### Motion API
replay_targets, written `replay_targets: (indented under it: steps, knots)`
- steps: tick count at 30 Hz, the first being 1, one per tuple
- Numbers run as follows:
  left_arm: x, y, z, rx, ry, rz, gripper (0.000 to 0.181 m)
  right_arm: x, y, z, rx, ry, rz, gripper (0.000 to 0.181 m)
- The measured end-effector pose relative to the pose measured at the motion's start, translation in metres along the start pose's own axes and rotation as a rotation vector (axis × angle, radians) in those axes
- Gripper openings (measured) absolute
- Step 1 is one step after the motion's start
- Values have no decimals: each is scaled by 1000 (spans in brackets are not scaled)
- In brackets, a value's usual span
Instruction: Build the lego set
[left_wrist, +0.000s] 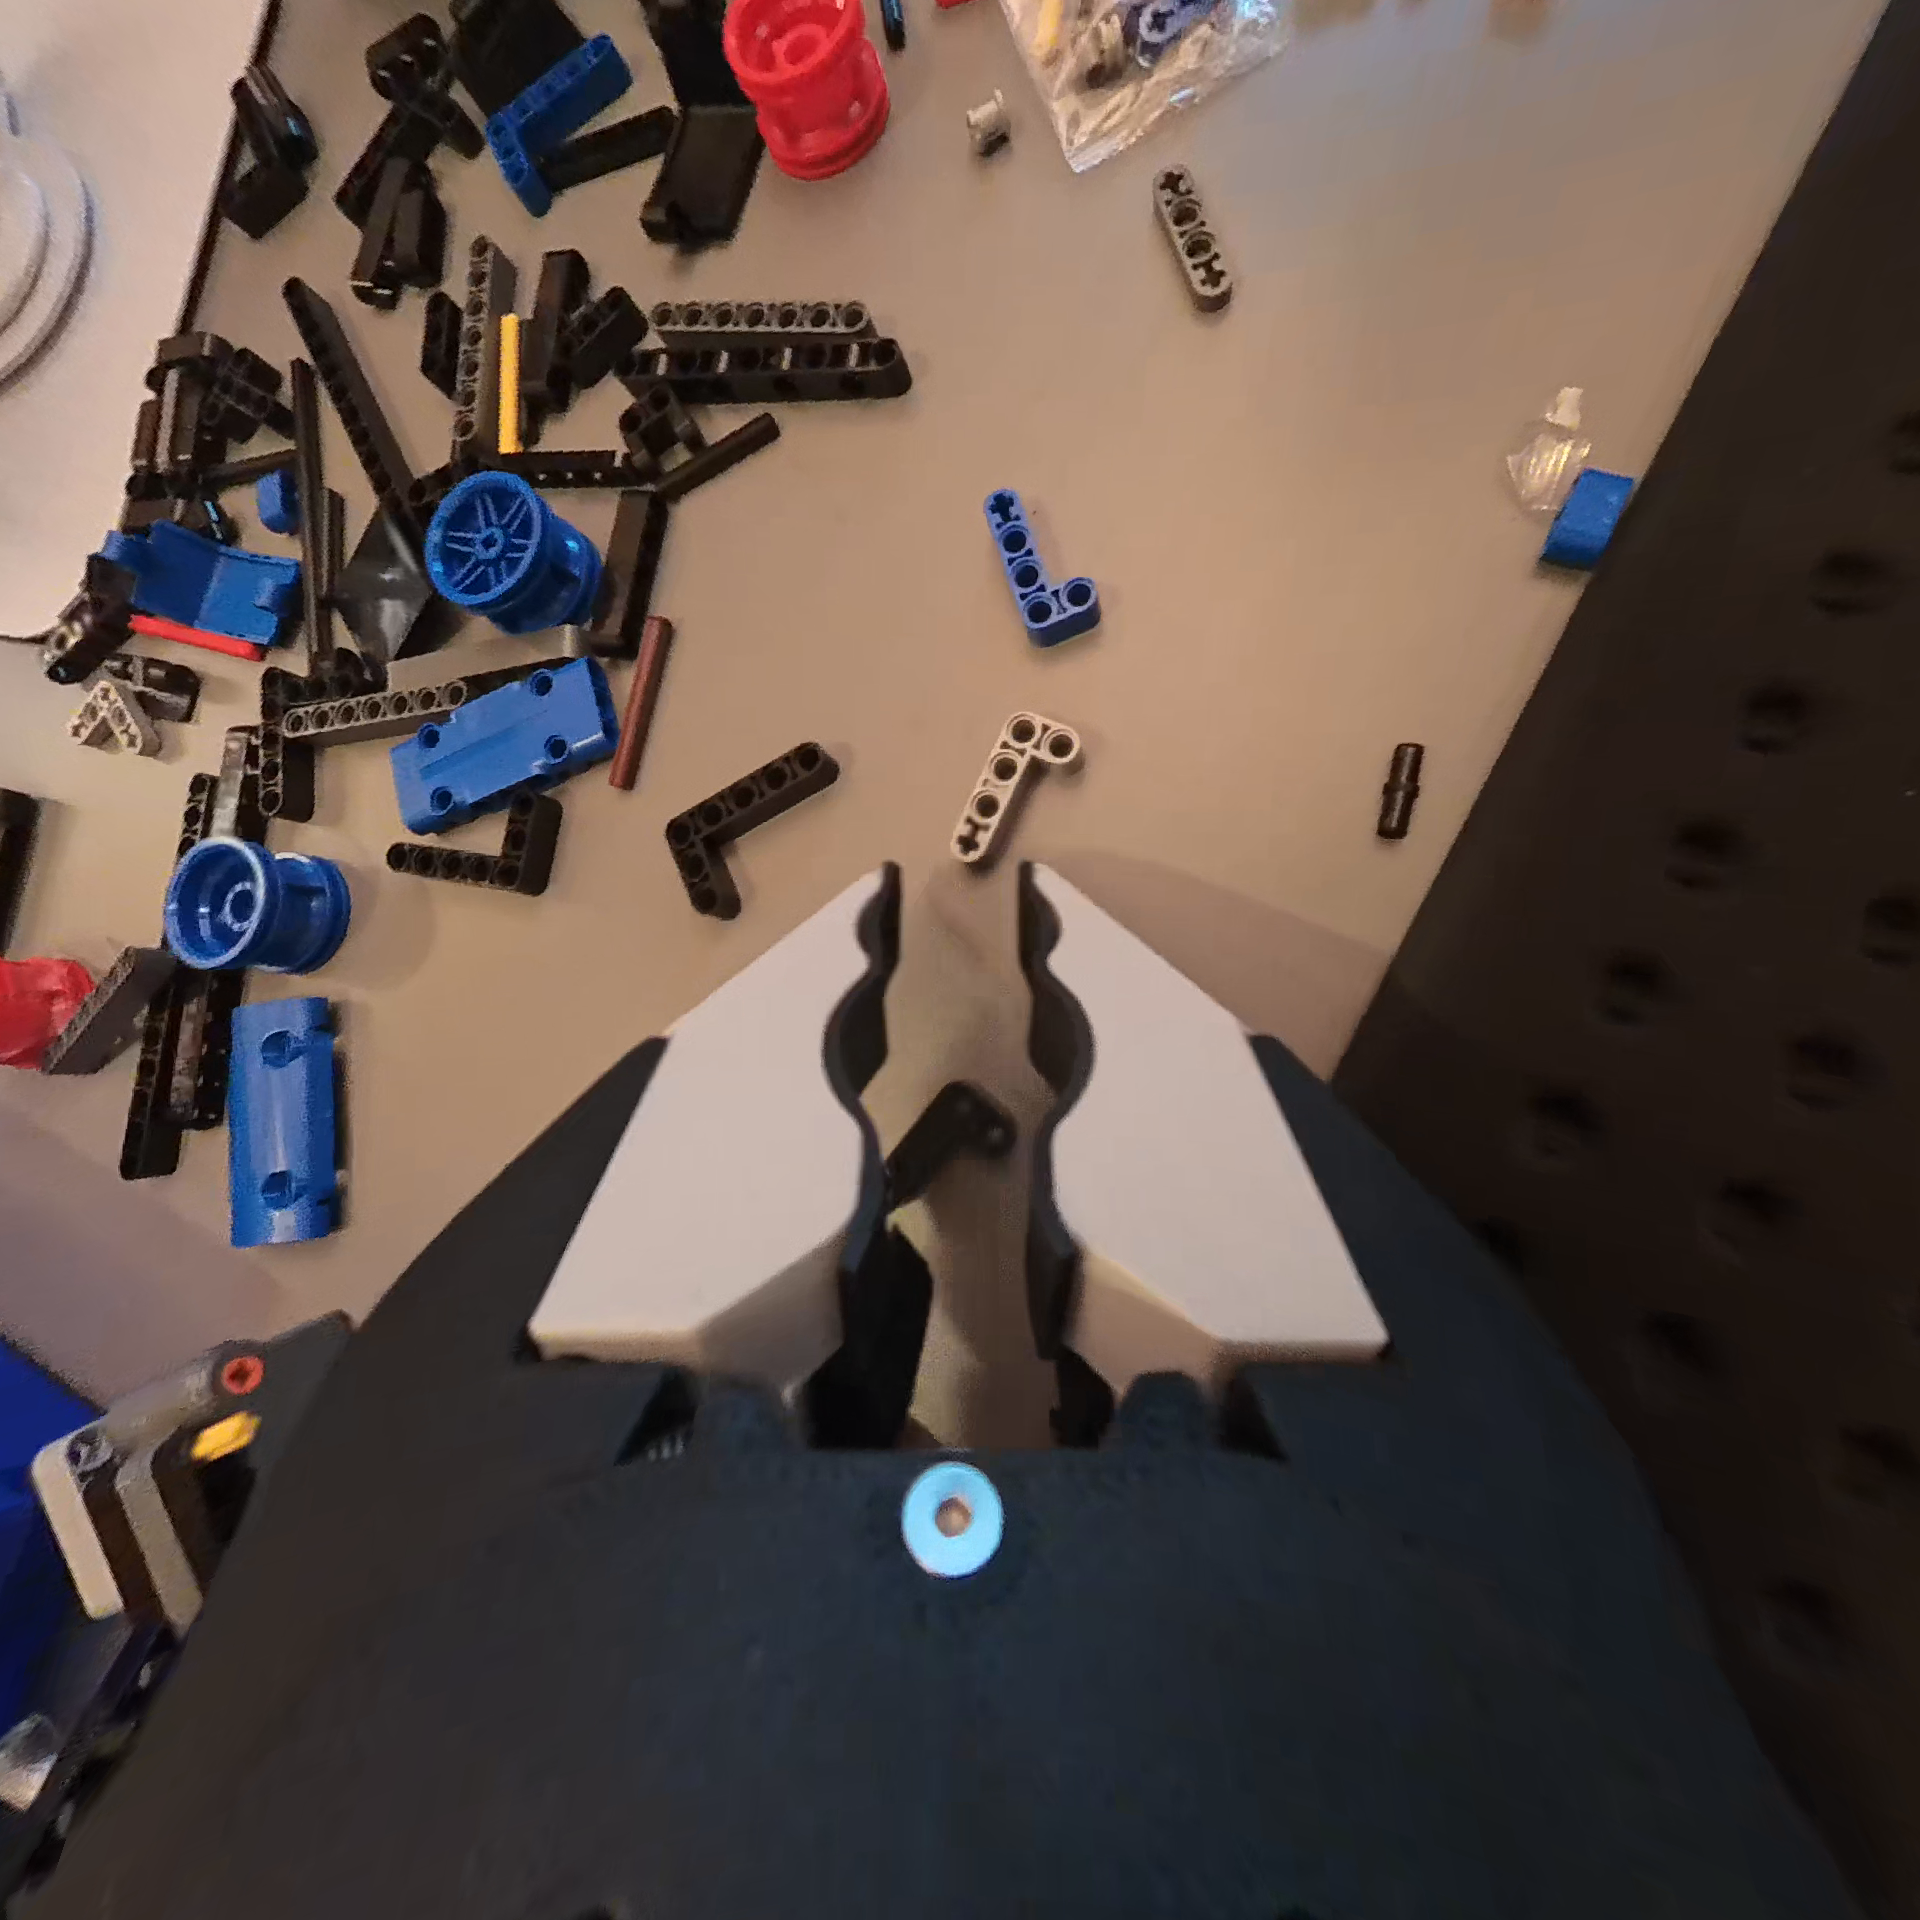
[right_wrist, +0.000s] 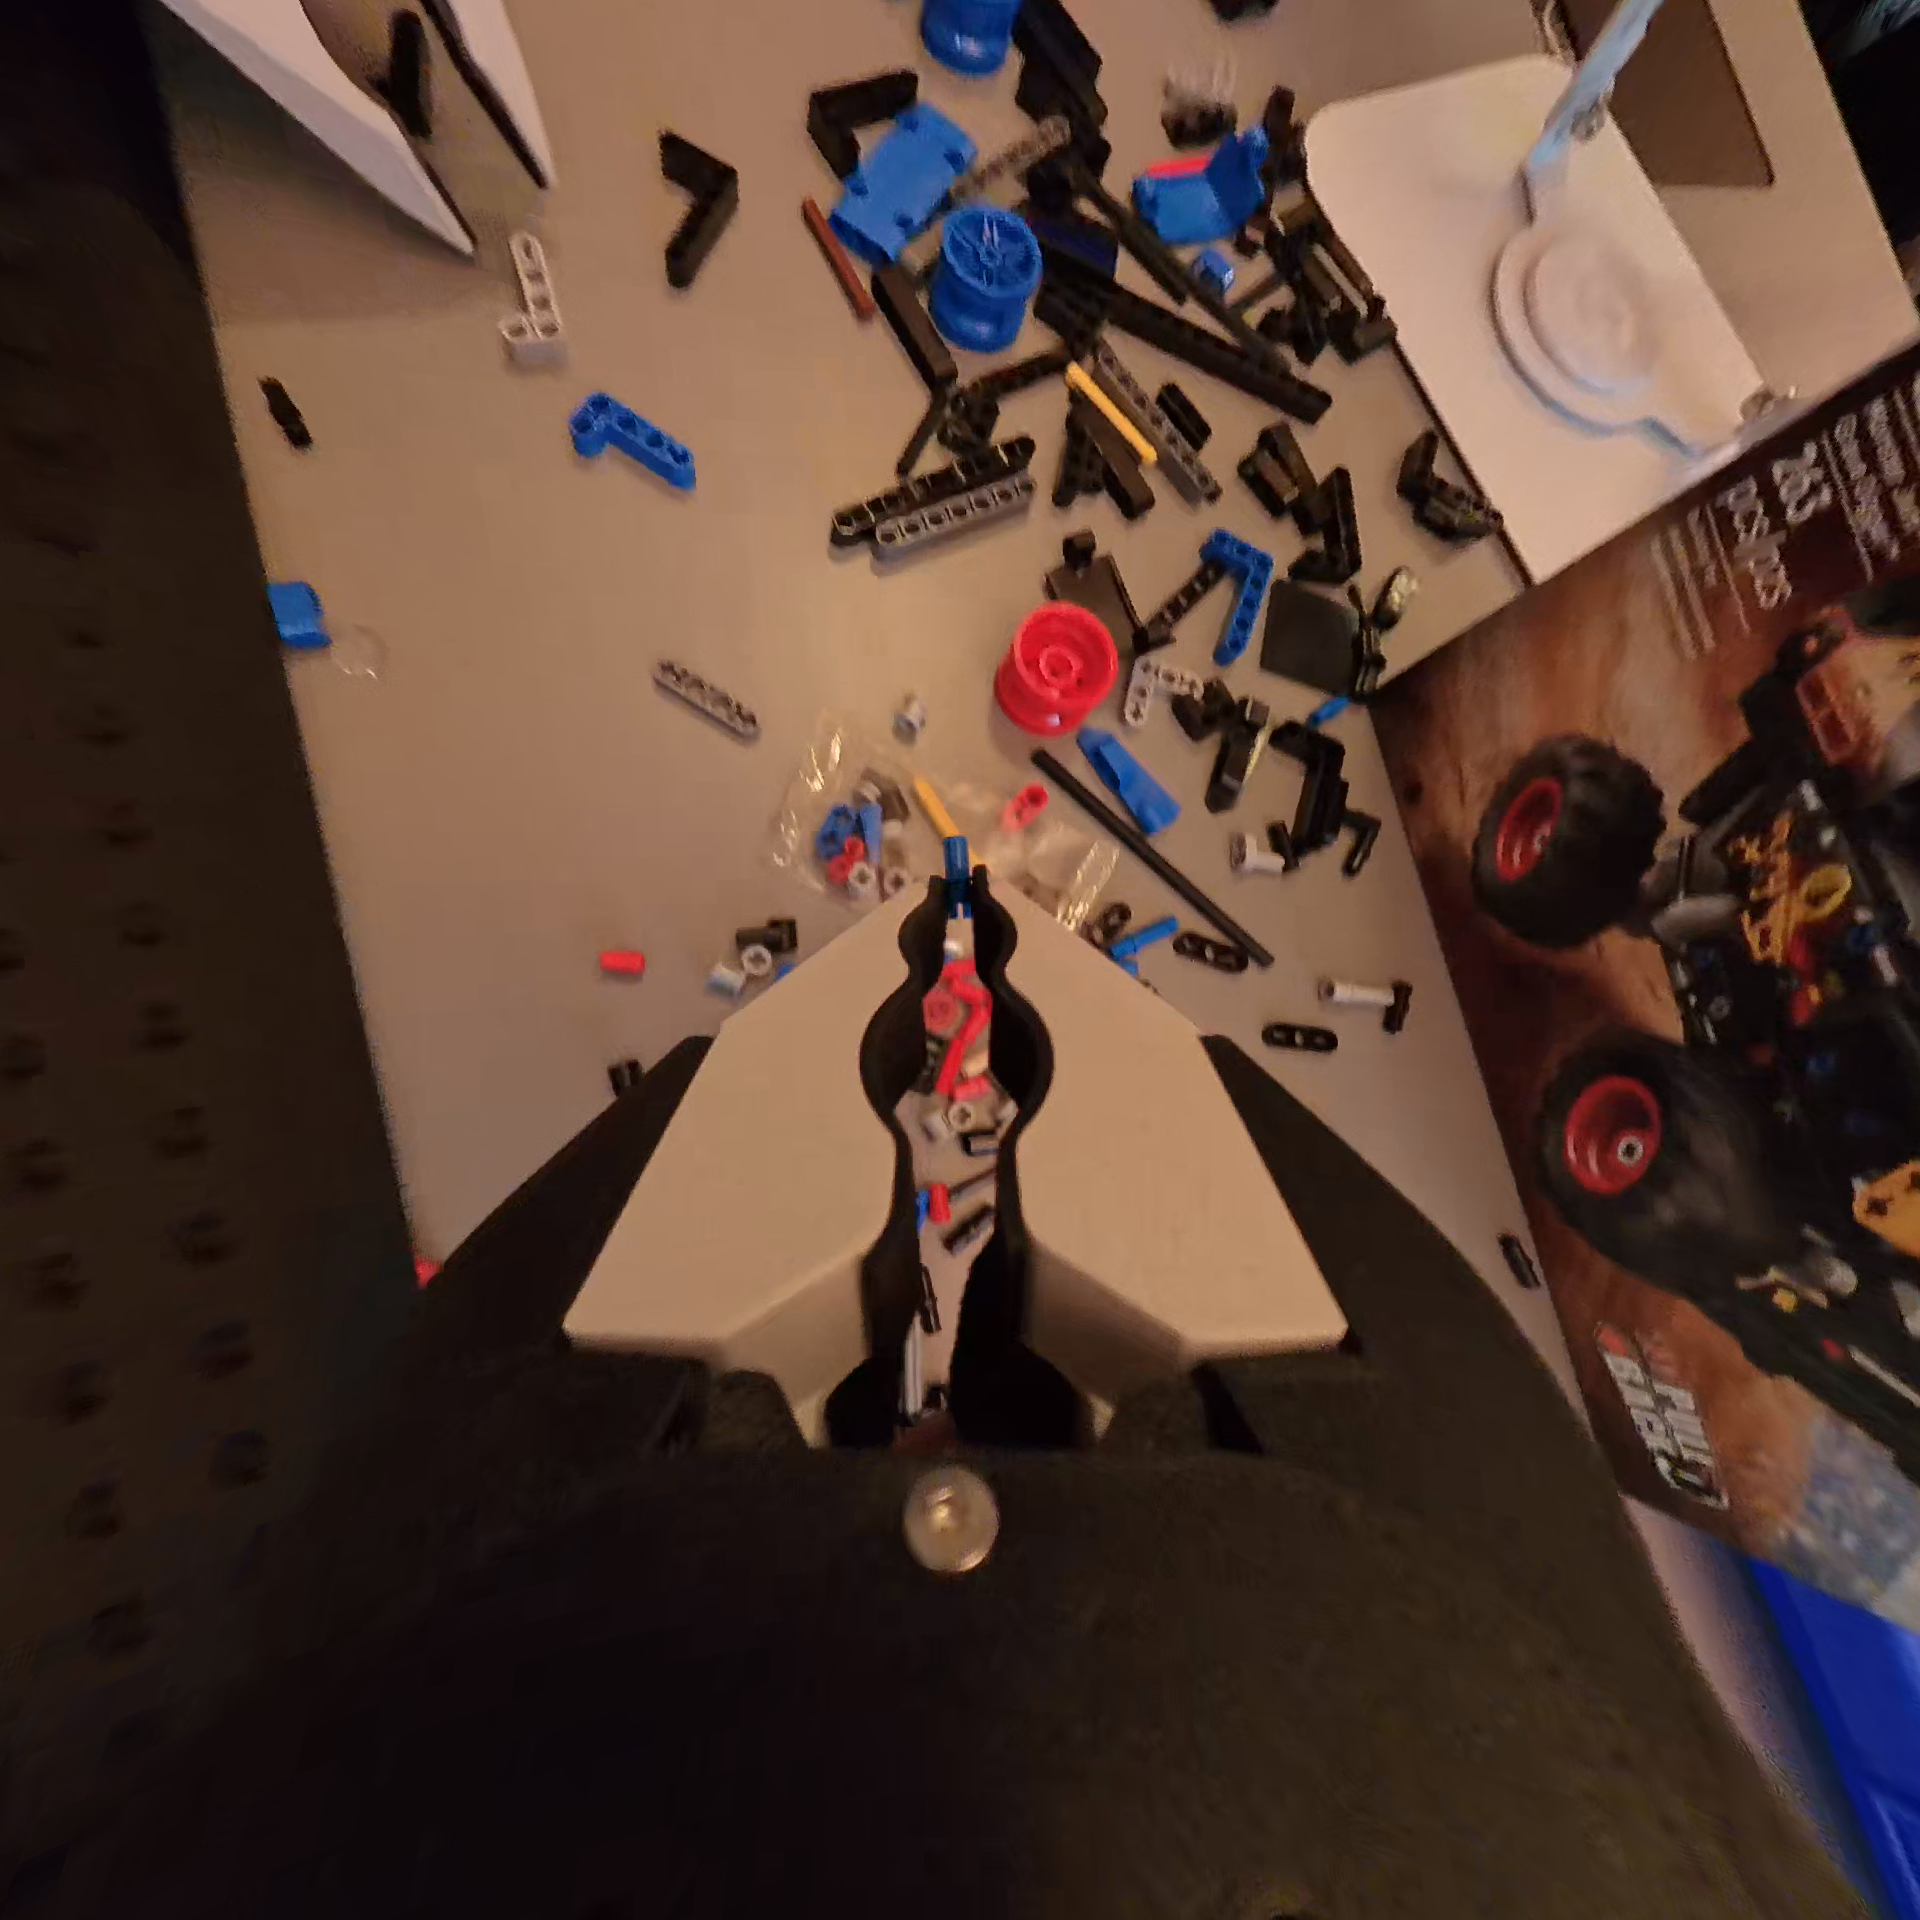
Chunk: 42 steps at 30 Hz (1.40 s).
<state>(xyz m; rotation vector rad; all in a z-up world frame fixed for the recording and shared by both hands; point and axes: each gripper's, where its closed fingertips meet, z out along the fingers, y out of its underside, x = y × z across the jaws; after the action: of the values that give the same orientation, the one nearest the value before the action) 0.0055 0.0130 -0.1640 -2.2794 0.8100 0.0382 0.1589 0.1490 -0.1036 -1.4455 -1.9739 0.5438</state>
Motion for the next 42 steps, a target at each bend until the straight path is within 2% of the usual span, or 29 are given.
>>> replay_targets:
  steps: [3,11,18,24,28,32,36,42]
  knots:
    - [-5,1,-5,7,-7,-26,34,-6,-15,6,38,-17,-15,3]
    - [-9,6,-8,-5,-14,-33,40,-21,-57,21,155,-37,-33,3]
    - [-8,10,-10,-19,-17,-29,42,-36,-77,31,209,-65,-42,4]
    - [-8,9,-7,-39,-20,2,38,-46,-79,43,211,-97,-57,3]
    - [-5,-7,-2,-24,5,56,36,-48,-78,47,216,-106,-61,4]
    - [3,-16,8,-31,35,127,28,-50,-76,50,218,-109,-63,4]
    - [7,-14,17,-63,42,161,7,-49,-75,51,221,-108,-62,3]
    - [2,-20,14,-13,-25,167,6,-47,-74,51,230,-104,-56,3]
